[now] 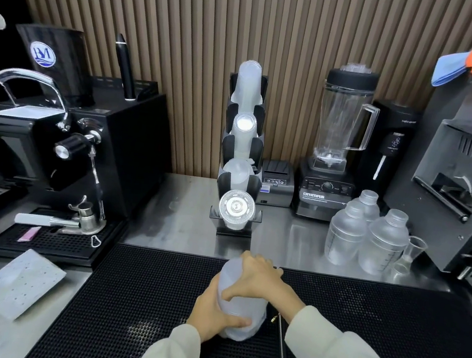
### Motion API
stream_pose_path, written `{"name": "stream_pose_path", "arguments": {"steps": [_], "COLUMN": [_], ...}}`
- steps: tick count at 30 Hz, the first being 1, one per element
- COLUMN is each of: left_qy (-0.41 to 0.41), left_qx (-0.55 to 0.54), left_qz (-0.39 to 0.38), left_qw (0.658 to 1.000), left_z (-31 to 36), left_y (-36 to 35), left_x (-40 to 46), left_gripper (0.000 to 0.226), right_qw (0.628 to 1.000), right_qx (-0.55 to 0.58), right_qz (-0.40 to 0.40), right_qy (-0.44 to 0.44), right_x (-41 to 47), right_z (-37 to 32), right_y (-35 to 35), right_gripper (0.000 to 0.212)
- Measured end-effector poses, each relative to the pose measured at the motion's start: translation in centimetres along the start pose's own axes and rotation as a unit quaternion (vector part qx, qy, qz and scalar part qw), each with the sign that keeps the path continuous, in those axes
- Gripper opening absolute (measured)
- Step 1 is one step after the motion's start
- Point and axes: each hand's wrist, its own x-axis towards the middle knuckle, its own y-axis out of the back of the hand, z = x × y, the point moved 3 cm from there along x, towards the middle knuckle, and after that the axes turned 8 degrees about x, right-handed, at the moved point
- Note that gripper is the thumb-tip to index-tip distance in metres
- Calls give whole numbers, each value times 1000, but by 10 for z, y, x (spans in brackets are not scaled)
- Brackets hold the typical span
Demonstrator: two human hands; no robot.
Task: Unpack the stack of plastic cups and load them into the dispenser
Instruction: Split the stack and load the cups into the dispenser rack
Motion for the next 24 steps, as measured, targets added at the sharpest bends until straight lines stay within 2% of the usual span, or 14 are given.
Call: {"name": "stream_pose_path", "arguments": {"steps": [6, 8, 11, 14, 15, 18, 19, 24], "left_qy": [-4, -8, -15, -21, -22, -24, -25, -21], "left_qx": [19, 21, 20, 21, 23, 27, 30, 71], "left_qz": [-21, -27, -30, -25, -24, -27, -27, -41], "left_qw": [1000, 999, 999, 999, 999, 999, 999, 996], "left_z": [1, 1, -2, -4, -4, 0, 2, 5], "left_y": [3, 4, 3, 2, 2, 4, 4, 5], "left_x": [0, 1, 3, 4, 3, 2, 2, 4], "left_gripper": [86, 85, 86, 87, 87, 86, 85, 90], "right_qw": [996, 989, 956, 925, 913, 856, 849, 868], "right_qx": [73, 131, 259, 328, 356, 468, 483, 466], "right_qz": [-54, -66, -100, -132, -141, -173, -175, -147], "right_qy": [-6, -26, -92, -136, -142, -135, -122, -86], "right_x": [14, 17, 18, 17, 16, 17, 19, 17], "right_z": [5, 7, 14, 21, 23, 28, 30, 25], "right_y": [16, 22, 38, 49, 53, 73, 82, 89], "right_gripper": [60, 55, 51, 43, 43, 62, 65, 70]}}
